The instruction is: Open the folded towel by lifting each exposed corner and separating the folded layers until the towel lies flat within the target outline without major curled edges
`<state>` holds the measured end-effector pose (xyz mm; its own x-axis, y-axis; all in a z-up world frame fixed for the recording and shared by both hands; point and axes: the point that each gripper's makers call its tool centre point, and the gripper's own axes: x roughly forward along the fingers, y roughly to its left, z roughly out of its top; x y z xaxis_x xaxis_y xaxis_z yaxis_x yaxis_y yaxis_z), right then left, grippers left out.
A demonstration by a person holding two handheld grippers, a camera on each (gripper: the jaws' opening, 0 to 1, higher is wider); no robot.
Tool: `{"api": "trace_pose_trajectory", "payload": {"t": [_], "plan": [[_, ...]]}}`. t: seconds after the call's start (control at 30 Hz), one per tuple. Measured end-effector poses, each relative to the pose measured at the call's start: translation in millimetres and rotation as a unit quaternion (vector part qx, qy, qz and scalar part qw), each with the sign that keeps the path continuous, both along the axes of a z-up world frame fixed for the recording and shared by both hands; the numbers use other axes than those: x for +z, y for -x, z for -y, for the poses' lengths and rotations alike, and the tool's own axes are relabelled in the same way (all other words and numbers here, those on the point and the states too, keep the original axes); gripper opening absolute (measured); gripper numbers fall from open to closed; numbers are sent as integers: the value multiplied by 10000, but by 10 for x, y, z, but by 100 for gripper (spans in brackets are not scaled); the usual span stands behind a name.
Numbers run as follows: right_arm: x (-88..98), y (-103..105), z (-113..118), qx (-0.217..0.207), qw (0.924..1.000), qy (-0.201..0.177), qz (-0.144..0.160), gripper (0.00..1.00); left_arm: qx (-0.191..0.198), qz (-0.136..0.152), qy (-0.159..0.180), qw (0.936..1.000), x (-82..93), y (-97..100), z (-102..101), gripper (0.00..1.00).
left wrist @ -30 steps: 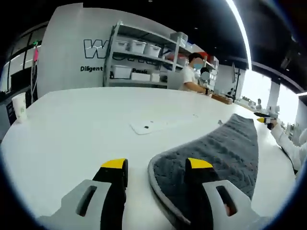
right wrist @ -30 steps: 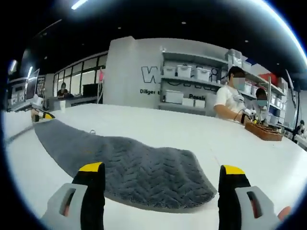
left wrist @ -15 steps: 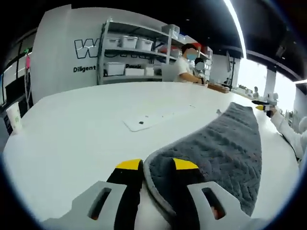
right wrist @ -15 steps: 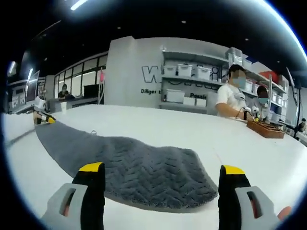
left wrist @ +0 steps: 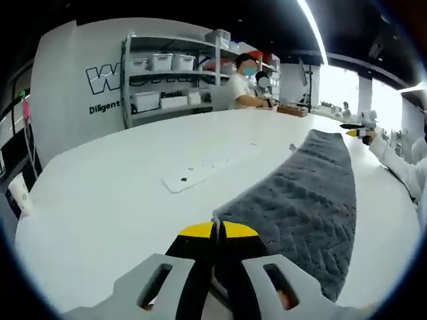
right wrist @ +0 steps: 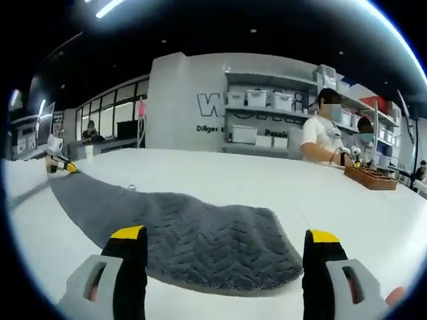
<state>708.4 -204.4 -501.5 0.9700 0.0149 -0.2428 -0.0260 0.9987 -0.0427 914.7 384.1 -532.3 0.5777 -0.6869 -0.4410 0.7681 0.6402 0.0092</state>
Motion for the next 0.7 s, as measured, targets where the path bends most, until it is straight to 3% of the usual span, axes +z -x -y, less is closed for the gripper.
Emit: {"api": "trace_pose_trajectory", "payload": {"t": [0.1,0.27,0.7], "plan": [[9,11,1,-5,10000,-49,22,97,-213,59,-67,9997,51,90,47,2],[19,16,1,3,10000,-76,38,97,-732,127,-429,9963,34,406,165,2],[-20,13,-4,15,10000,-84,-5,95,-1436,146,-304,9891,85,1106,341,2]]}}
